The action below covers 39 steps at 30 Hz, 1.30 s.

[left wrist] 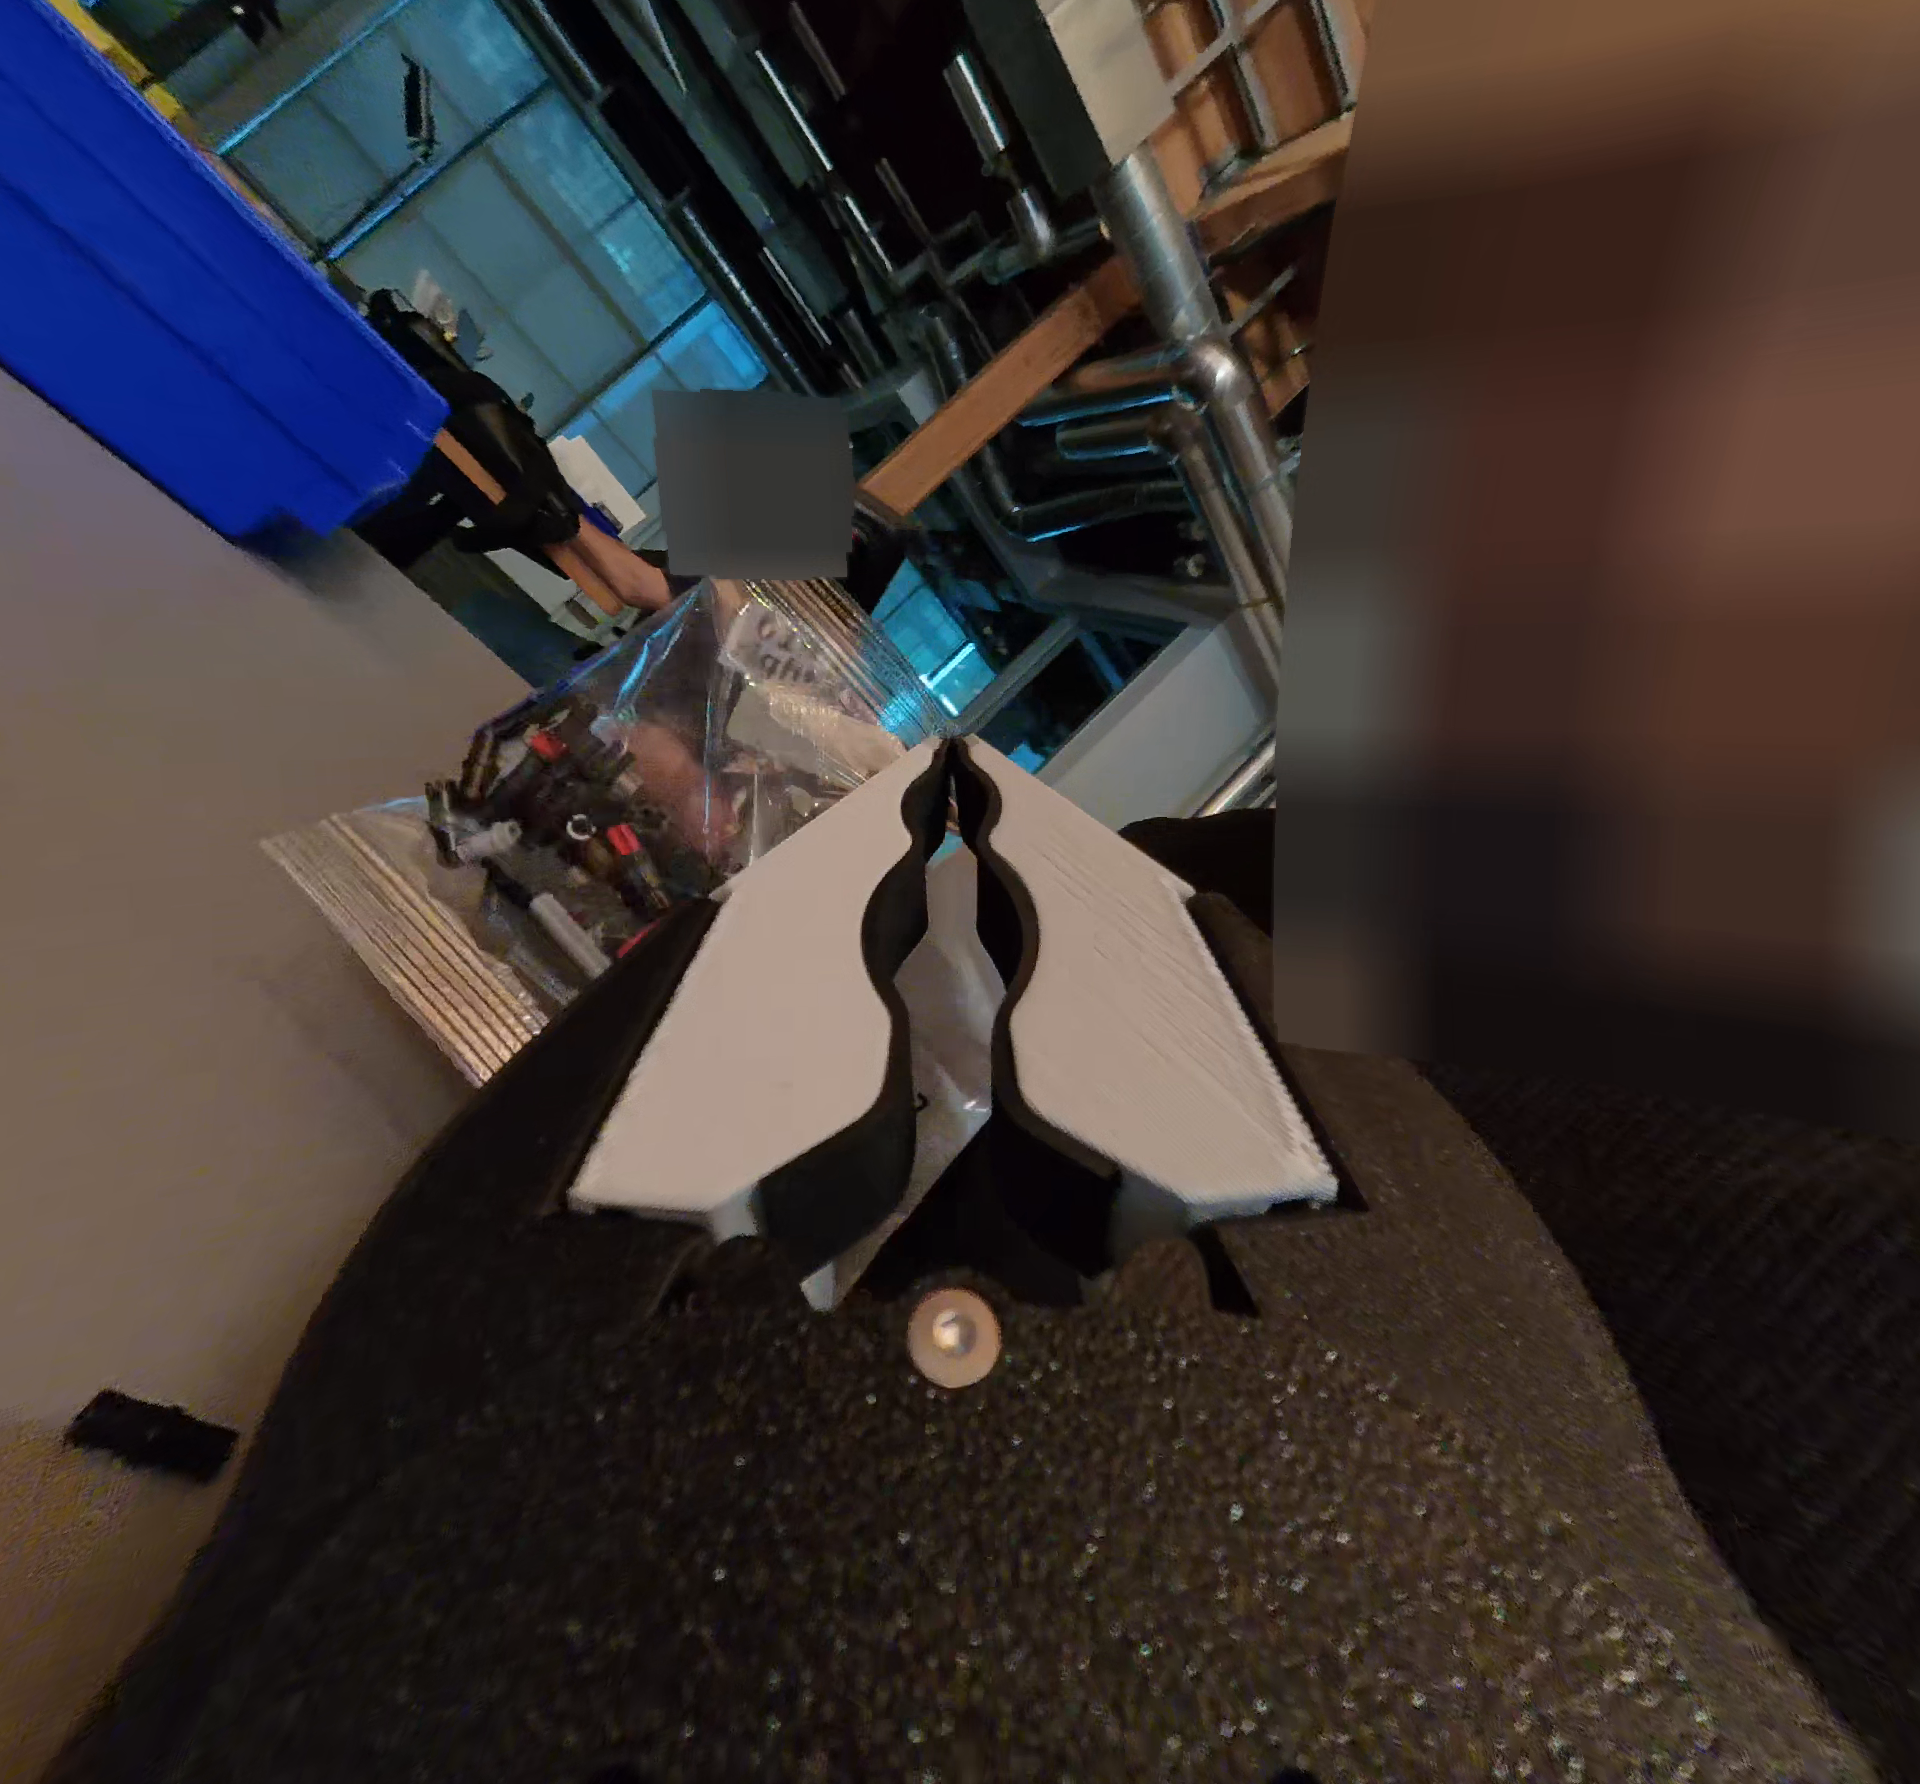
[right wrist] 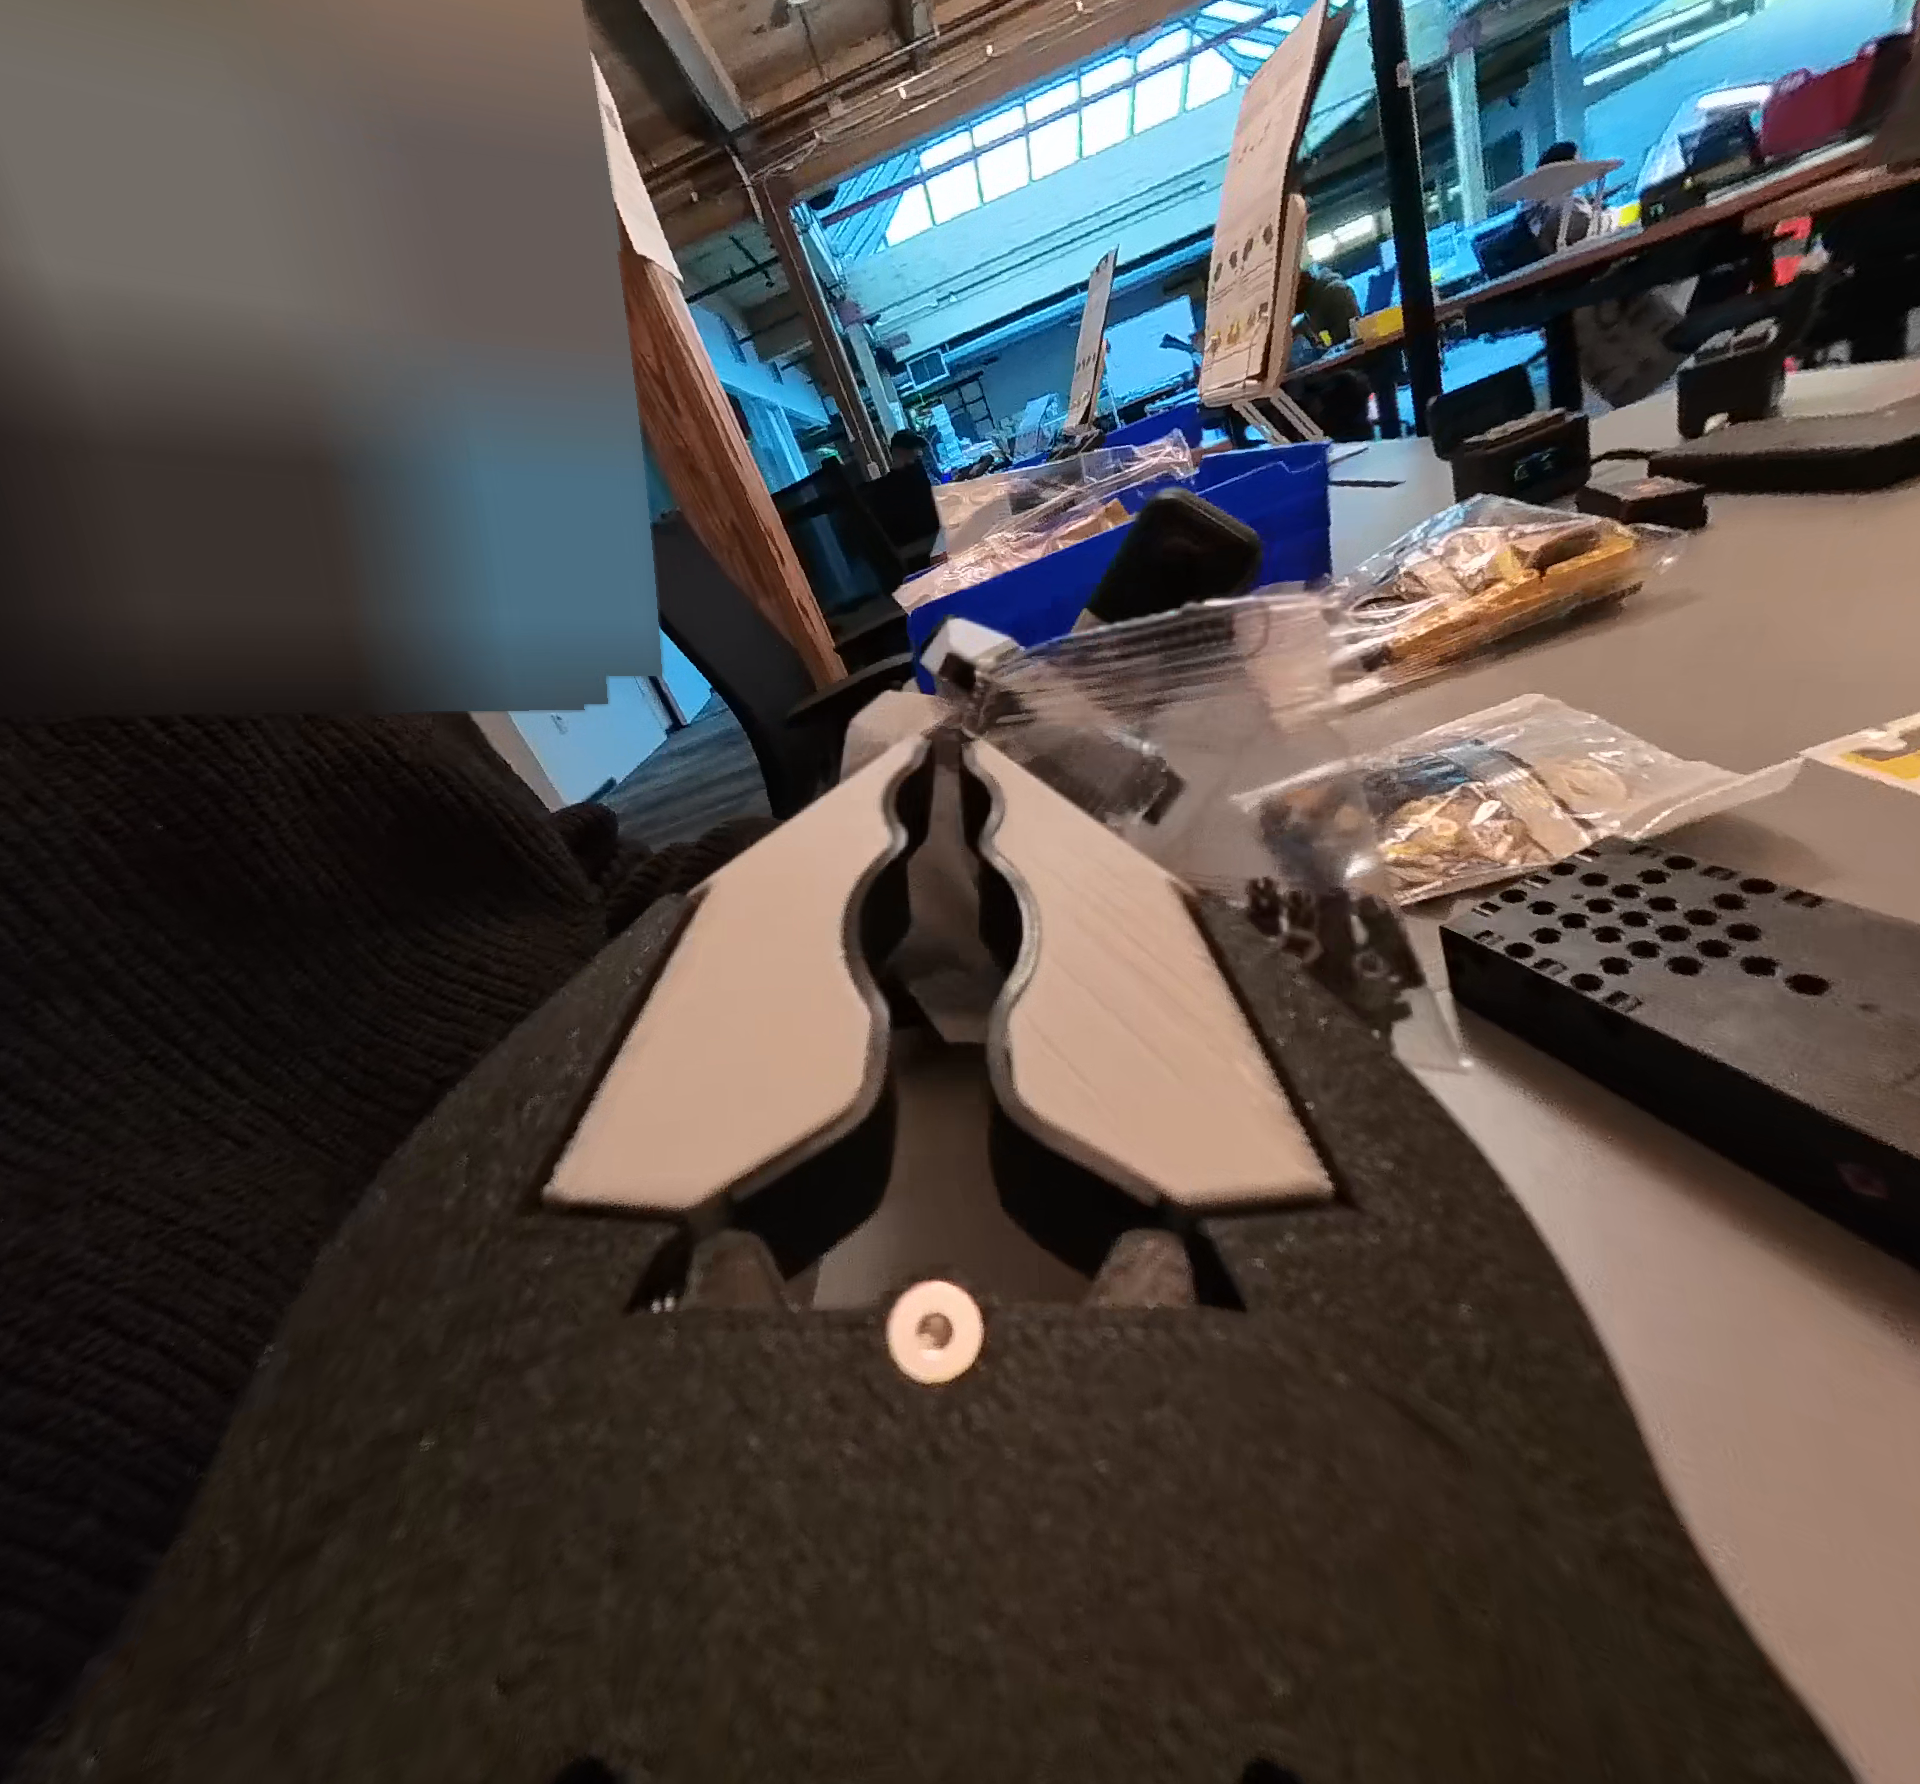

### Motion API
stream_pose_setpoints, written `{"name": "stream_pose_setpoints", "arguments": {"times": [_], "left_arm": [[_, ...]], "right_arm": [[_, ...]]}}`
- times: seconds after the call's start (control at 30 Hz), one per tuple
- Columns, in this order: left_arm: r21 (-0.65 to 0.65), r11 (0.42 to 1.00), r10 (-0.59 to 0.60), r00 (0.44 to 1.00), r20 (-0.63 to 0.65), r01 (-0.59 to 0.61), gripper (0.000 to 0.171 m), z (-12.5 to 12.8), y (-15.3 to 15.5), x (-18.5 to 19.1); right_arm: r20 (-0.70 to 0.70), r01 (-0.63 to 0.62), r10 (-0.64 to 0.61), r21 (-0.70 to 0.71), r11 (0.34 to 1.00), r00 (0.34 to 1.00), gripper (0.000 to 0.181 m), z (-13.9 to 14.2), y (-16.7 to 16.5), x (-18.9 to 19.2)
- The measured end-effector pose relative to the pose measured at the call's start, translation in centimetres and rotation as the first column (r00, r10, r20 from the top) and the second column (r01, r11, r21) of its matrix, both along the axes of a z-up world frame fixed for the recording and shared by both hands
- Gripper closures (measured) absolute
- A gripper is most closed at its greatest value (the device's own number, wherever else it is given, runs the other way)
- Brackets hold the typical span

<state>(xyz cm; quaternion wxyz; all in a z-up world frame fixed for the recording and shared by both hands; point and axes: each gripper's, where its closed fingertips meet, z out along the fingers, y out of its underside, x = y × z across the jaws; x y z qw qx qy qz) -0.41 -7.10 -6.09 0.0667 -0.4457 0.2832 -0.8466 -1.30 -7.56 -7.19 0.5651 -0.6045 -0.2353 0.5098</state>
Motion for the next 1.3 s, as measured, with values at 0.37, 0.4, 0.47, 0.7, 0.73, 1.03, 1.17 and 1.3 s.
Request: {"name": "stream_pose_setpoints", "arguments": {"times": [0.37, 0.4, 0.47, 0.7, 0.73, 1.03, 1.17, 1.3], "left_arm": [[0.146, 0.980, 0.153, 0.983, -0.101, -0.137, 0.156, 0.4, 2.1, -0.6], [0.190, 0.975, 0.141, 0.981, -0.135, -0.114, 0.149, 0.4, 1.6, -0.7], [0.308, 0.949, 0.144, 0.956, -0.255, -0.061, 0.142, -0.7, 0.6, -0.1], [0.483, 0.875, 0.244, 0.850, -0.466, 0.014, 0.150, -4.7, 0.4, 1.6], [0.490, 0.872, 0.244, 0.850, -0.467, 0.019, 0.171, -4.8, 0.4, 1.4], [0.578, 0.814, 0.359, 0.829, -0.429, -0.054, 0.171, -5.2, 1.7, 1.1], [0.576, 0.814, 0.373, 0.826, -0.423, -0.073, 0.171, -5.4, 2.0, 1.1], [0.590, 0.802, 0.404, 0.811, -0.423, -0.092, 0.171, -5.8, 2.5, 1.1]], "right_arm": [[0.175, -0.010, 0.023, -0.072, 0.997, 0.984, 0.181, -2.7, 0.6, -0.2], [0.222, -0.001, 0.020, -0.087, 0.996, 0.975, 0.181, -3.3, 0.7, -0.3], [0.282, 0.001, 0.027, -0.099, 0.995, 0.959, 0.181, -3.8, 0.6, -0.6], [0.543, 0.105, -0.094, 0.010, 0.994, 0.834, 0.181, -4.9, 0.7, -0.6], [0.557, 0.117, -0.111, 0.025, 0.993, 0.823, 0.181, -4.9, 0.8, -0.6], [0.507, 0.142, -0.139, 0.032, 0.989, 0.851, 0.181, -4.7, 1.2, -0.5], [0.462, 0.128, -0.117, 0.007, 0.992, 0.879, 0.181, -4.8, 1.4, -0.5], [0.412, 0.118, -0.101, -0.017, 0.993, 0.906, 0.181, -5.1, 1.6, -0.4]]}}
